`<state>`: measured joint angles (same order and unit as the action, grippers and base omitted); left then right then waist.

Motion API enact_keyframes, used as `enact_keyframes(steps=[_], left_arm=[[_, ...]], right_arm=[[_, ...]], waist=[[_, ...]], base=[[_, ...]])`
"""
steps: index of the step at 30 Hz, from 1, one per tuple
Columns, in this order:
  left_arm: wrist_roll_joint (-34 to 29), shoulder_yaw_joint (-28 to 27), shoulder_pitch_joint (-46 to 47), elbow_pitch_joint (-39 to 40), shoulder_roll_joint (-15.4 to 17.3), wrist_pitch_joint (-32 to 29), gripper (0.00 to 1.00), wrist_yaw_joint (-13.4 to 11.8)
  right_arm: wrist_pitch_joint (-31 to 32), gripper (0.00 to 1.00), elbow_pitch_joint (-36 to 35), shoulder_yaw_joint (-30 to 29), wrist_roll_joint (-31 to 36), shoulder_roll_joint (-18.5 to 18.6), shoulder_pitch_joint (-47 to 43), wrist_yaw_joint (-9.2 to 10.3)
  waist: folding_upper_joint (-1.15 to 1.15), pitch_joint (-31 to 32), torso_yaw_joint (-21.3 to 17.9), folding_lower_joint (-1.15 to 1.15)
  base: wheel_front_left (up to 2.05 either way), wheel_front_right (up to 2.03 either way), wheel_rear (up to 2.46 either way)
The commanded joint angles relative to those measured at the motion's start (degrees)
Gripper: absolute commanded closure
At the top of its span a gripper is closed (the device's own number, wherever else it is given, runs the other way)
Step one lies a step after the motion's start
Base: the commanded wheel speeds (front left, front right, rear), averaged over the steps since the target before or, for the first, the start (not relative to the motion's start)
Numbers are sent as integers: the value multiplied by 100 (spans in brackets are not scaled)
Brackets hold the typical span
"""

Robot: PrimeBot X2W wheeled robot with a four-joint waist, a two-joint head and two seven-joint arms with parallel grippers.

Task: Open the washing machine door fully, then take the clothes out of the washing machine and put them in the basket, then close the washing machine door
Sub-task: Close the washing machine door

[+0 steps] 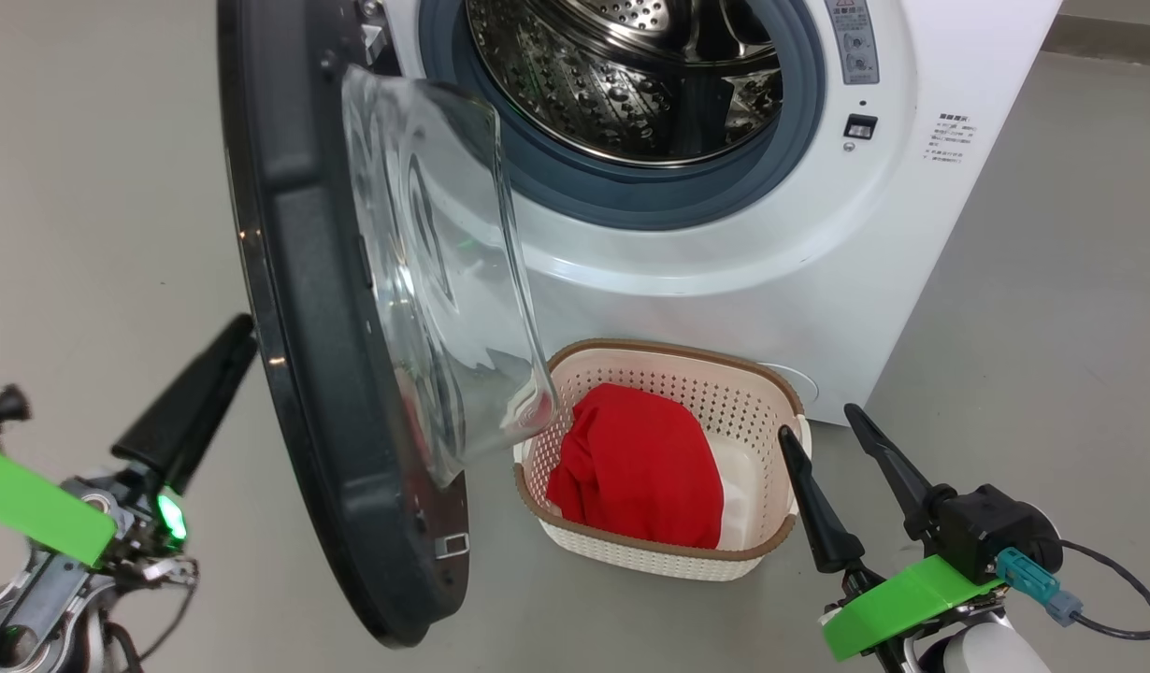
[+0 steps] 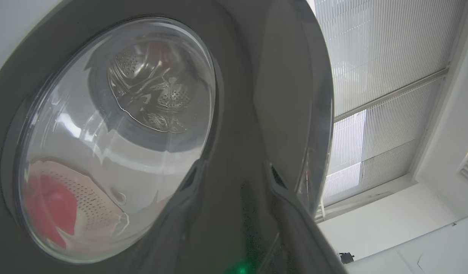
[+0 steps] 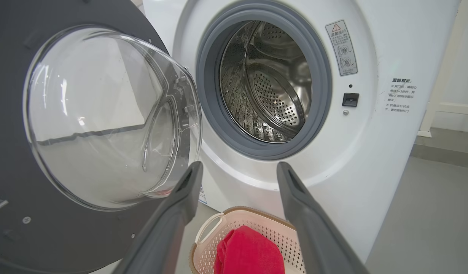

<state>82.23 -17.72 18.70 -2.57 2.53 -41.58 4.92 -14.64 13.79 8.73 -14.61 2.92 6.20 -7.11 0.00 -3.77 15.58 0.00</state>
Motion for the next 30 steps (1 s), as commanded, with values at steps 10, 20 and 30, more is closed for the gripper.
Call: enact_keyframes(steps=[10,20,30], left_arm=[[-2286,526,-383,758,1111,2343,0,255],[-4630,1807,-947,-276,1974,5375,0,256],[-5548,1535,-913,-765,1600,5654,0,210]], right_arm=[[-36,0,-66,171,-48,-4,184,-37],[-36,0,-49,167,-112,-4,106,-37],[-36,0,-64,204,-110,-4,93,-37]], waist=[[0,32,32,0],[0,120,75,0],[0,103,79,0]], base=[[0,0,0],[0,0,0],[0,0,0]])
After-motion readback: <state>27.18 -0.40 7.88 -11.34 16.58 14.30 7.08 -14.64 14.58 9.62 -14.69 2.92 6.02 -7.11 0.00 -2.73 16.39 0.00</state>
